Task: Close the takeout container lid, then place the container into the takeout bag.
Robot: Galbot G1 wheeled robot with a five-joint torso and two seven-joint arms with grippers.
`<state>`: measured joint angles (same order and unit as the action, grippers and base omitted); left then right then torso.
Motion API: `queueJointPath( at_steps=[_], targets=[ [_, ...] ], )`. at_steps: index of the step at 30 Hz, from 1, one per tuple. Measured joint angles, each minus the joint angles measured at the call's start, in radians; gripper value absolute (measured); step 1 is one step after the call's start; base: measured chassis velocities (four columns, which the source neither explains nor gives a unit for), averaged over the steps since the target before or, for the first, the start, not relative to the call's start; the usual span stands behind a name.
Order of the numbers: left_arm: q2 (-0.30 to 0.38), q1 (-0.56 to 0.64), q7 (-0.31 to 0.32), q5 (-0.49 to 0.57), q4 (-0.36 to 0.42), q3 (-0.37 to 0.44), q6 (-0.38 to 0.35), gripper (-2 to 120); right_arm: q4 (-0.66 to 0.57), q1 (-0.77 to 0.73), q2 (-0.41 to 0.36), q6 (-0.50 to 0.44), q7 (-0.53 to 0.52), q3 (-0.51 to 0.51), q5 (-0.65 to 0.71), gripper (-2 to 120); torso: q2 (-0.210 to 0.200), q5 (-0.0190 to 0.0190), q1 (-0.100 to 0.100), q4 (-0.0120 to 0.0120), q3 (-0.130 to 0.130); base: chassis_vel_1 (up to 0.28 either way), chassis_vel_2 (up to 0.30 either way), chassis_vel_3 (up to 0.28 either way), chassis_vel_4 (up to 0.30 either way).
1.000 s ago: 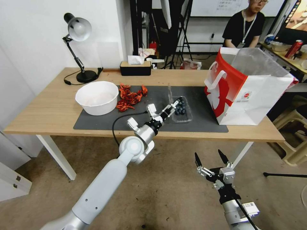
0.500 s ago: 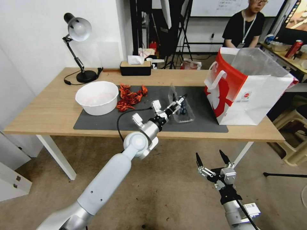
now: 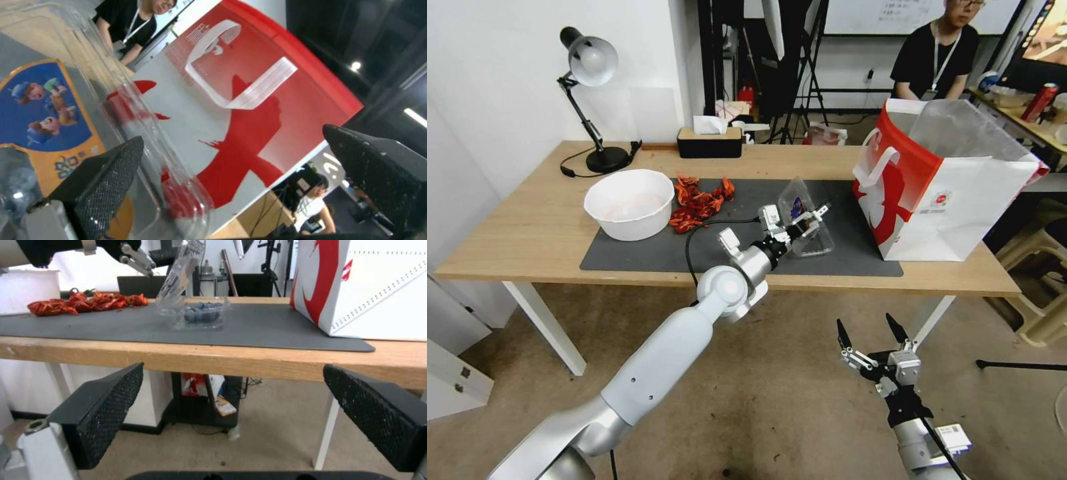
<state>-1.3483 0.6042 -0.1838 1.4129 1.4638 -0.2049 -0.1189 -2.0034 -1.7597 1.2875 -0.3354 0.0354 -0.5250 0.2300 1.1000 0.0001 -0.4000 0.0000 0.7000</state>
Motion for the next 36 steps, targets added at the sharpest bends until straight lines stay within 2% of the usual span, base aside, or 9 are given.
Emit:
queueJointPath(
  at_steps=[7,16,20,23,25,26,29,30,36],
  targets=[
    [-0.002,-0.032,0.078,-0.009,-0.020,-0.023,-0.043,100,0.006,0.002,0.002,-0.007,0.000,0.001,0.000,100,0.000,-0.0001,0.000,0.0000,0.000,0.000,0.000,0.000,0.000],
    [-0.004,-0.054,0.110,-0.007,-0.030,-0.035,-0.058,100,0.007,0.003,0.005,-0.011,0.002,0.003,-0.001,100,0.000,0.0000,0.000,0.0000,0.000,0.000,0.000,0.000,0.000],
    [-0.008,-0.063,0.165,-0.004,-0.034,-0.039,-0.080,98,0.007,0.002,0.008,-0.013,0.003,0.004,-0.003,100,0.000,0.0000,0.000,0.0001,0.000,0.000,0.000,0.000,0.000],
    [-0.012,-0.066,0.196,0.002,-0.035,-0.035,-0.094,89,0.007,0.001,0.009,-0.016,0.003,0.005,-0.007,100,0.000,-0.0001,0.000,0.0000,0.000,0.000,0.000,0.000,0.000],
    [-0.016,-0.072,0.243,0.005,-0.035,-0.030,-0.119,80,0.007,0.001,0.011,-0.017,0.003,0.007,-0.010,100,0.000,-0.0001,0.000,0.0001,0.000,0.000,0.000,0.000,0.000],
    [-0.016,-0.072,0.243,0.005,-0.035,-0.030,-0.119,80,0.007,0.001,0.011,-0.017,0.003,0.007,-0.010,100,0.000,-0.0001,0.000,0.0001,0.000,0.000,0.000,0.000,0.000],
    [-0.018,-0.081,0.315,-0.005,-0.032,-0.028,-0.155,65,0.006,0.001,0.011,-0.018,0.003,0.009,-0.012,100,0.000,0.0000,0.000,0.0000,0.000,0.000,0.000,0.000,0.000],
    [-0.018,-0.081,0.315,-0.005,-0.032,-0.028,-0.155,65,0.006,0.001,0.011,-0.018,0.003,0.009,-0.012,100,0.000,0.0000,0.000,0.0000,0.000,0.000,0.000,0.000,0.000],
    [-0.013,-0.097,0.405,-0.034,-0.018,-0.029,-0.218,41,-0.004,0.001,0.011,-0.017,0.003,0.009,-0.012,100,0.000,-0.0001,0.000,0.0000,0.000,0.000,0.000,0.000,0.000]
  ],
)
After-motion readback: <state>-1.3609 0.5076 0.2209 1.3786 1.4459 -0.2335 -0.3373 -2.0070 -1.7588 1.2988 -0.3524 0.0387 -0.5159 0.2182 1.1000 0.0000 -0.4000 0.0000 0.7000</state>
